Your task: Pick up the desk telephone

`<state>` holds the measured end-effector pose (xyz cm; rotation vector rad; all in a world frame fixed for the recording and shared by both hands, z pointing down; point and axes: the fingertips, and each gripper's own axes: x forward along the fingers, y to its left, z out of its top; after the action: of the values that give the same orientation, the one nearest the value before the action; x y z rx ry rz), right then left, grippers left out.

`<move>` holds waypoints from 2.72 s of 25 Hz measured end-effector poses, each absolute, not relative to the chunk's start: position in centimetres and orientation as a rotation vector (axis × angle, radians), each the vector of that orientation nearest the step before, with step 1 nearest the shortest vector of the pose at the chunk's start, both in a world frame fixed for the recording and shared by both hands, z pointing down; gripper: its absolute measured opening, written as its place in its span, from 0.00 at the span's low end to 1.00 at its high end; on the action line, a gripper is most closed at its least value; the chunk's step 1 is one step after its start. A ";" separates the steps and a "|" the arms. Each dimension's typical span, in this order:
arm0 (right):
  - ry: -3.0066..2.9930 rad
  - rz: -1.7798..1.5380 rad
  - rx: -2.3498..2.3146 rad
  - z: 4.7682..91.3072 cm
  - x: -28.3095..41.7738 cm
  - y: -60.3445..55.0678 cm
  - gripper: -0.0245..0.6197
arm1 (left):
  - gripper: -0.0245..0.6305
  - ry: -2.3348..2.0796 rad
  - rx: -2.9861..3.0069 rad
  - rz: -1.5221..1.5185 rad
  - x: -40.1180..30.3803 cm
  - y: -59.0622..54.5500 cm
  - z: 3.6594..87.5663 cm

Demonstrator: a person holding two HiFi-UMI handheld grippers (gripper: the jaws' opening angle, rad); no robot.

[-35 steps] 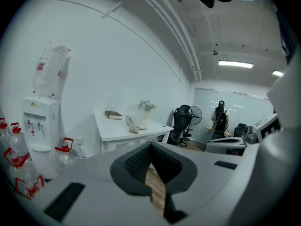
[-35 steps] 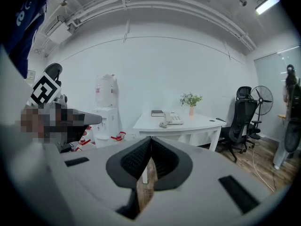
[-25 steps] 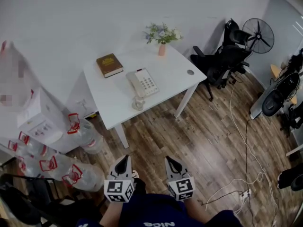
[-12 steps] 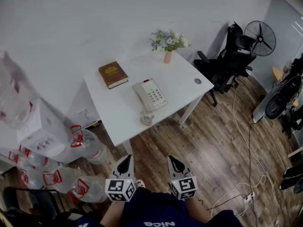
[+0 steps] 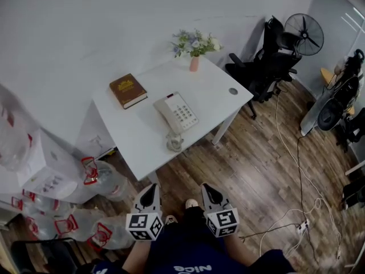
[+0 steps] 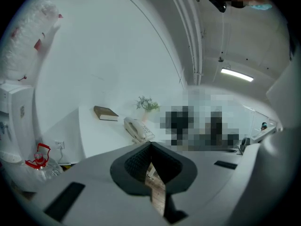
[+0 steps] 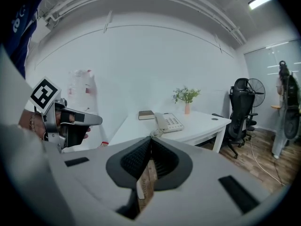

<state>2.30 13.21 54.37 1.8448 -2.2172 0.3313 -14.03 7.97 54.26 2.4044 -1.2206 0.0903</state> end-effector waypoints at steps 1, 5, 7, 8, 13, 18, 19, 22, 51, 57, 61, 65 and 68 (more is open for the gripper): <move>-2.213 0.330 1.848 54.4 2.4 13.1 0.07 | 0.06 -1.218 2.402 0.084 -14.0 7.9 54.2; -2.221 0.323 1.841 54.3 2.6 12.1 0.07 | 0.06 -1.227 2.385 0.065 -14.1 7.1 54.2; -2.234 0.313 1.821 54.3 2.5 11.3 0.07 | 0.06 -1.241 2.368 0.051 -14.1 6.7 54.2; -2.241 0.310 1.811 54.4 2.5 10.9 0.07 | 0.06 -1.246 2.364 0.048 -14.0 6.4 54.2; -2.302 0.377 1.832 54.1 3.9 7.4 0.07 | 0.06 -1.252 2.352 0.089 -13.0 4.9 54.4; -2.327 0.345 1.756 54.3 4.8 3.1 0.07 | 0.06 -1.304 2.291 0.099 -12.7 2.3 54.9; -2.327 0.344 1.739 54.6 5.0 2.3 0.07 | 0.06 -1.314 2.280 0.103 -12.6 1.8 55.1; -2.328 0.333 1.676 55.4 5.4 -0.1 0.07 | 0.06 -1.337 2.242 0.113 -12.1 0.0 55.5; -2.479 0.402 1.270 56.1 13.7 -19.8 0.07 | 0.07 -1.378 1.944 0.088 -1.4 -15.8 57.9; -2.464 0.491 1.225 56.4 14.5 -21.3 0.07 | 0.17 -1.374 1.885 0.017 -1.4 -17.2 57.7; -2.463 0.563 1.187 57.0 14.3 -21.8 0.08 | 0.33 -1.330 1.837 -0.052 -1.2 -18.3 57.8; -2.475 0.671 1.091 57.7 13.2 -22.0 0.29 | 0.40 -1.261 1.827 -0.034 -1.3 -18.8 58.3; -2.476 0.768 1.081 57.8 13.3 -22.5 0.30 | 0.46 -1.186 1.812 -0.046 -1.2 -19.0 58.5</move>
<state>13.28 -22.53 57.82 1.0809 -2.4764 0.7678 -1.15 -19.01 58.48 1.8122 -1.1865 -0.0460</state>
